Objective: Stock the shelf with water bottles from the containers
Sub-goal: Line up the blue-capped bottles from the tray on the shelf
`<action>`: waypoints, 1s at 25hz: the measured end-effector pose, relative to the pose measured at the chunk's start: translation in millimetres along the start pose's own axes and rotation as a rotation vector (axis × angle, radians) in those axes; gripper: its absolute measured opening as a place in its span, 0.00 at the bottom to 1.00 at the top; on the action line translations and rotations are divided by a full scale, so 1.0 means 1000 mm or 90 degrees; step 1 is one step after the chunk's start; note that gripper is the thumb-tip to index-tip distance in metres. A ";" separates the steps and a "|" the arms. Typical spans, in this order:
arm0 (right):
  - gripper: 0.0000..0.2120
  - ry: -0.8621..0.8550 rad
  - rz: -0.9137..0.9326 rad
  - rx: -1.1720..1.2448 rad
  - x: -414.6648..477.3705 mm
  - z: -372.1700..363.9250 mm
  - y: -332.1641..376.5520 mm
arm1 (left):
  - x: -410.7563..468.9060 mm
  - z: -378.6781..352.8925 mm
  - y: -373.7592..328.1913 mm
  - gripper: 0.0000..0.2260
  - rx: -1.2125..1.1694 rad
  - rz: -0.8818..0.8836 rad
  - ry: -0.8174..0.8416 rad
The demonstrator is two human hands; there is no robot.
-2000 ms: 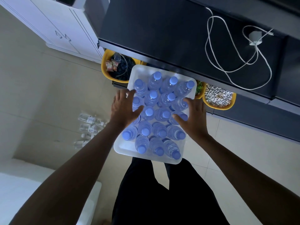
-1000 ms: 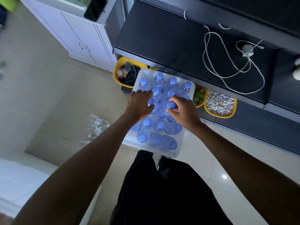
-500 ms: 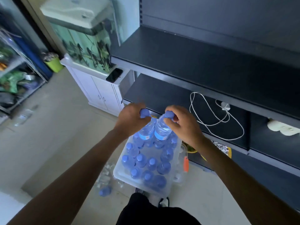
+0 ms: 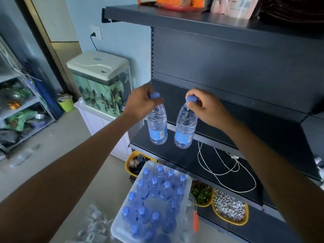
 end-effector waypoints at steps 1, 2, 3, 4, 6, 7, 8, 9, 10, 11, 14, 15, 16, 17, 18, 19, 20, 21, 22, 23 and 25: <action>0.02 0.023 -0.001 -0.019 0.012 0.002 -0.006 | 0.014 -0.002 -0.001 0.11 0.019 -0.003 0.002; 0.02 0.036 -0.008 -0.039 0.022 0.002 -0.014 | 0.028 -0.004 -0.001 0.12 0.046 -0.011 0.005; 0.02 0.038 -0.023 -0.057 0.031 0.001 -0.023 | 0.041 -0.007 0.001 0.12 0.069 -0.016 0.006; 0.01 0.036 -0.037 -0.073 0.038 0.000 -0.031 | 0.054 -0.010 0.004 0.12 0.086 -0.020 0.007; 0.03 0.039 -0.070 -0.111 0.051 -0.008 -0.045 | 0.080 -0.016 0.011 0.11 0.100 -0.014 0.021; 0.04 0.042 -0.086 -0.131 0.058 -0.013 -0.050 | 0.093 -0.020 0.016 0.10 0.106 -0.011 0.029; 0.05 0.042 -0.102 -0.147 0.065 -0.019 -0.055 | 0.104 -0.023 0.021 0.10 0.113 -0.009 0.037; 0.05 0.030 -0.116 -0.160 0.071 -0.023 -0.060 | 0.116 -0.027 0.026 0.09 0.117 -0.008 0.044; 0.05 0.013 -0.133 -0.173 0.079 -0.026 -0.066 | 0.128 -0.030 0.029 0.09 0.119 -0.011 0.048; 0.06 -0.002 -0.147 -0.189 0.085 -0.029 -0.071 | 0.140 -0.033 0.031 0.09 0.117 -0.020 0.050; 0.09 -0.008 -0.168 -0.250 0.107 -0.038 -0.079 | 0.168 -0.040 0.032 0.08 0.109 -0.071 0.059; 0.10 0.003 -0.177 -0.262 0.115 -0.042 -0.081 | 0.175 -0.043 0.035 0.08 0.101 -0.076 0.056; 0.11 0.015 -0.181 -0.267 0.121 -0.046 -0.081 | 0.179 -0.047 0.039 0.08 0.088 -0.075 0.054; 0.11 0.020 -0.183 -0.260 0.125 -0.050 -0.082 | 0.182 -0.052 0.045 0.08 0.070 -0.070 0.053; 0.11 0.017 -0.180 -0.241 0.127 -0.054 -0.084 | 0.183 -0.055 0.049 0.09 0.047 -0.066 0.048; 0.10 0.002 -0.173 -0.216 0.128 -0.058 -0.086 | 0.185 -0.058 0.056 0.11 0.014 -0.062 0.043; 0.12 -0.017 -0.172 -0.199 0.127 -0.061 -0.088 | 0.185 -0.061 0.065 0.14 -0.027 -0.061 0.044; 0.14 -0.038 -0.175 -0.196 0.125 -0.063 -0.090 | 0.185 -0.065 0.077 0.16 -0.066 -0.059 0.060; 0.17 -0.058 -0.182 -0.206 0.123 -0.065 -0.093 | 0.185 -0.069 0.091 0.19 -0.089 -0.059 0.096; 0.18 -0.077 -0.189 -0.216 0.121 -0.066 -0.097 | 0.184 -0.075 0.108 0.22 -0.093 -0.062 0.145; 0.20 -0.107 -0.207 -0.198 0.117 -0.068 -0.106 | 0.178 -0.090 0.147 0.29 -0.097 -0.037 0.257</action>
Point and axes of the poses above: each hand's wrist, its own x-axis towards the middle knuckle, its own z-axis out of the back of the hand, y = z × x, the point moved 3 cm from there along x, towards the middle knuckle, and after that the axes turned 5 degrees about z, right-handed, at the moved point
